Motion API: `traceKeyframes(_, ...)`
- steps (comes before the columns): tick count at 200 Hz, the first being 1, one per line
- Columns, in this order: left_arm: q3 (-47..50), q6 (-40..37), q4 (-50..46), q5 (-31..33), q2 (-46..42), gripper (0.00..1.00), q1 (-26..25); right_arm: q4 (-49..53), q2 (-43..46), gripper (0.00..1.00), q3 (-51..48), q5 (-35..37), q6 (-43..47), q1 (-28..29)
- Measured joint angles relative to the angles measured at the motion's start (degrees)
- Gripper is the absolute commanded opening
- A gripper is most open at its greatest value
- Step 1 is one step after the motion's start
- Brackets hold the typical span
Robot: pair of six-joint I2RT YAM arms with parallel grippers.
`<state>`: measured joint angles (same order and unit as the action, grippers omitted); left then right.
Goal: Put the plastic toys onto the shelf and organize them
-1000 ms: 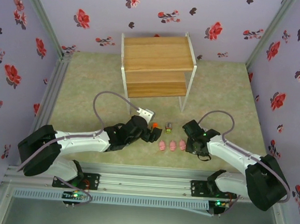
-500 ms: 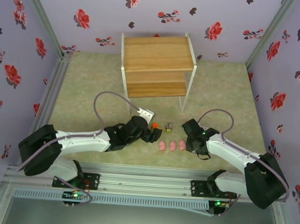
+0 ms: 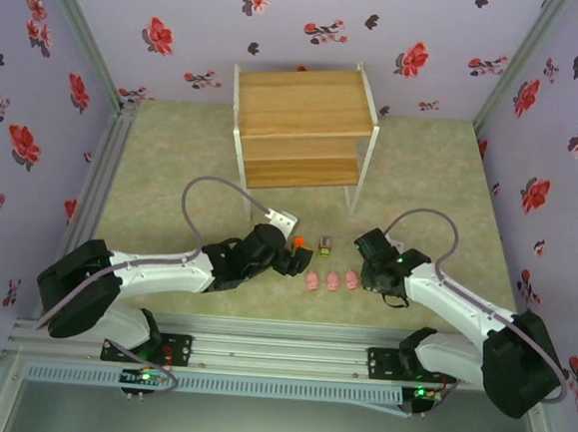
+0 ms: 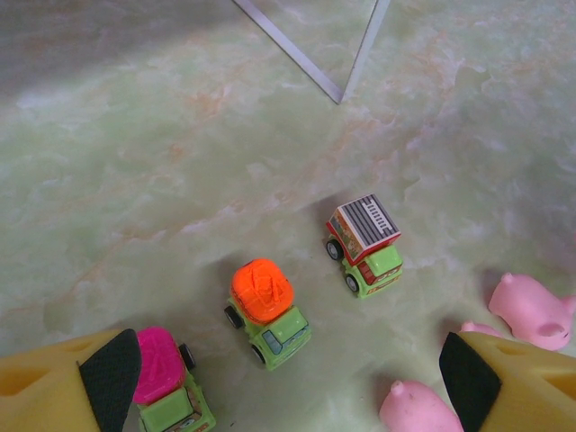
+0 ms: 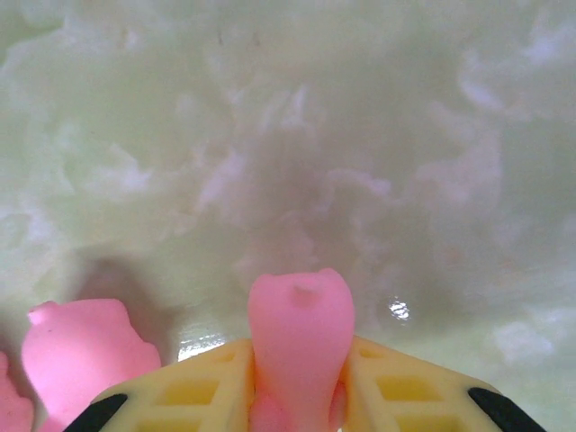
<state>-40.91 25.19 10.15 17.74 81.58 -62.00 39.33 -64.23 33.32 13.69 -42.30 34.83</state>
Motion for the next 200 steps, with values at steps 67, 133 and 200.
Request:
traceKeyframes(67,0.00,0.00,0.00,0.00,0.00,0.90,0.00,3.50,1.07,0.28,13.86,3.26,3.91,1.60)
traceKeyframes(133,0.00,0.00,0.00,0.00,0.00,0.90,0.02,1.51,-6.64,0.28,25.92,6.99,9.75,2.21)
traceKeyframes(200,-0.07,0.00,-0.02,0.00,0.24,0.90,0.02,-6.54,-15.61,0.28,32.61,8.76,13.88,2.99)
